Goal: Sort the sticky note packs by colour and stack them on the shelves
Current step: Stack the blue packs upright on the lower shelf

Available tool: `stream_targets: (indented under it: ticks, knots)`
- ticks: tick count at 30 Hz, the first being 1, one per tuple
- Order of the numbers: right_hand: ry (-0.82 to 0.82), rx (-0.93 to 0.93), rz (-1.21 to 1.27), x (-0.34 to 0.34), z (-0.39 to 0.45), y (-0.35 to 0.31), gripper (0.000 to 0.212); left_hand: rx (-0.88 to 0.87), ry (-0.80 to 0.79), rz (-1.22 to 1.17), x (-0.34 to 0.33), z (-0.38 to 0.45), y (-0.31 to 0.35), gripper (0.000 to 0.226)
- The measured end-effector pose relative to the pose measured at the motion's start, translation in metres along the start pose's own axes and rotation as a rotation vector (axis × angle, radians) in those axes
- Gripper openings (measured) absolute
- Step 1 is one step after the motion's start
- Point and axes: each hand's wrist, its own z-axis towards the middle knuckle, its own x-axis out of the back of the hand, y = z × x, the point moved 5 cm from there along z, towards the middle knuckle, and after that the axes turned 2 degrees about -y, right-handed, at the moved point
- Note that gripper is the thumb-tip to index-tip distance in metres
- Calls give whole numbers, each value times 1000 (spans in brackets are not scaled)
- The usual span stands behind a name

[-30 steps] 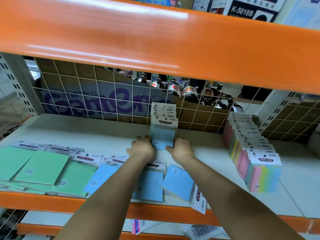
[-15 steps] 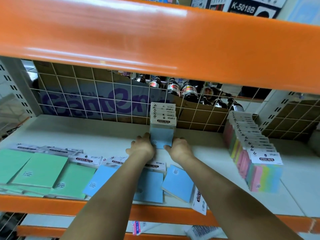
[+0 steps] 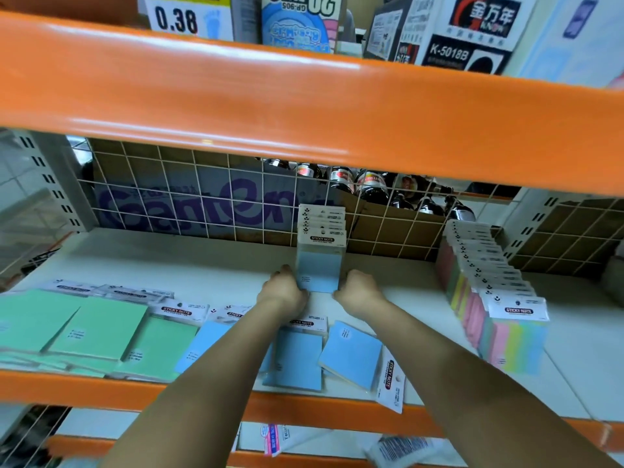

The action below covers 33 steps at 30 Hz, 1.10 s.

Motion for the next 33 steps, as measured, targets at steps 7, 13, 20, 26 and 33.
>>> stream_targets:
  ticks: [7,13,20,26,33]
  knots:
    - [-170,54,42,9,-23,2,41,-40,-61,-98,-5,-26,3,43]
    - [-229,139,-65,22,-45,9,40,-181,-15,75,0,-52,16,45]
    - [-274,100,-137,32,-58,27,26,-437,-357,408,-26,-87,35,104]
    - [-301,88,-206,25,-64,33,31,-469,-481,519,-49,-98,39,107]
    - [-309,83,-135,25,-63,37,22,-540,-343,515,-45,-89,45,86]
